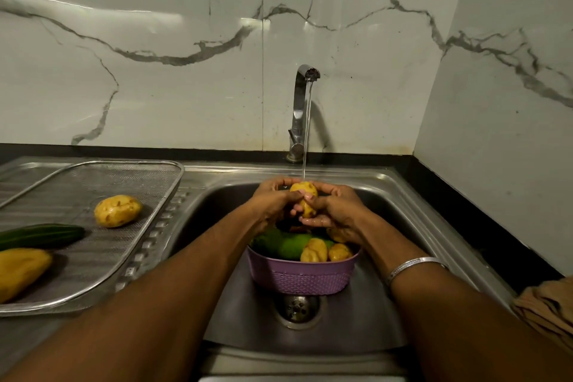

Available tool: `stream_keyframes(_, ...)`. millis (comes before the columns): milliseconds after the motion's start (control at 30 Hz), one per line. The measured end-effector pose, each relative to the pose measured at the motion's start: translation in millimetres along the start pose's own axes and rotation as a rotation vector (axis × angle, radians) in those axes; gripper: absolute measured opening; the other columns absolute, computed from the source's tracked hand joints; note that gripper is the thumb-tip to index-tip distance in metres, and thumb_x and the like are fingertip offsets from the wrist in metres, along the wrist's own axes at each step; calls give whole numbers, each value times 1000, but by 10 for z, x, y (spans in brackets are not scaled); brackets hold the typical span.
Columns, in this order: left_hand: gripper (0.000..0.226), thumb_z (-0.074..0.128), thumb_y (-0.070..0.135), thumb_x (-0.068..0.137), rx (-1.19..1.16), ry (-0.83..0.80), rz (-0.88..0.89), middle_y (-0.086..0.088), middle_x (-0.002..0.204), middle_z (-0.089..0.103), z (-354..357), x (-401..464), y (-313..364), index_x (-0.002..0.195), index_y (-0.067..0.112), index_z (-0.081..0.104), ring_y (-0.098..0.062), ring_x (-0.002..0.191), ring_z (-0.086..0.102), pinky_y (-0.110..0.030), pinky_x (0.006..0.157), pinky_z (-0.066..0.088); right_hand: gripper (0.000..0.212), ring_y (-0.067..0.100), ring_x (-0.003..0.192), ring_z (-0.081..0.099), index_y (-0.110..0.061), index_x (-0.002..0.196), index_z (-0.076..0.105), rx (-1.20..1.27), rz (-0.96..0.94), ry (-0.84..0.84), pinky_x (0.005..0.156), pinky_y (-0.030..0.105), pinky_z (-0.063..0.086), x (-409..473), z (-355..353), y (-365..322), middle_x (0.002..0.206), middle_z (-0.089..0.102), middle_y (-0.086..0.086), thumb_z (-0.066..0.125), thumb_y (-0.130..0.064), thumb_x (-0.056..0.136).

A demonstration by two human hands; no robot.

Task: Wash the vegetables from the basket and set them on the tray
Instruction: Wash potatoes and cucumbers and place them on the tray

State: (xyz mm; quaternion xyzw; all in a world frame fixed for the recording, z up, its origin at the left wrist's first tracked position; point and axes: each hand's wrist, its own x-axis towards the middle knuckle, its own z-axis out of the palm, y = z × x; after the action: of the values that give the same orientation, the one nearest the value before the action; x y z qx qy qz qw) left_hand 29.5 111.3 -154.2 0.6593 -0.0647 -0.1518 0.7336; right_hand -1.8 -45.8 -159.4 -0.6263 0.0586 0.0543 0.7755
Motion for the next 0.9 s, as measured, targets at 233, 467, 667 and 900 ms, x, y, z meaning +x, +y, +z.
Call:
stream_keyframes(233,39,86,25,78,2,255,76,-11,73,64,76,0,-58,106,5,68,-13,50,57,-21,41,47,30,37,85,74,-13,120,73,-180,-92,-2,68,42,63,9,85,-10,101,74,23,64,2,95)
stream_keyframes(467,30,77,10,87,13,116,-1,-16,86,68,48,40,-34,114,4,65,-15,57,59,-24,45,52,26,33,91,76,-12,116,72,-188,-76,32,82,50,62,11,30,12,102,75,21,64,2,96)
stream_keyframes(667,31,62,-5,93,-7,-35,-38,-18,98,69,-18,-10,1,122,6,61,-17,68,64,-25,62,59,31,35,92,76,-10,121,69,-134,-11,16,71,43,65,3,-45,-8,110,72,23,62,5,95)
stream_keyframes(900,42,86,24,78,75,257,121,-18,93,73,38,58,-128,108,1,67,-13,58,61,-23,47,51,31,31,89,76,-13,125,69,-292,-65,-11,78,47,63,40,88,-6,108,73,20,61,0,98)
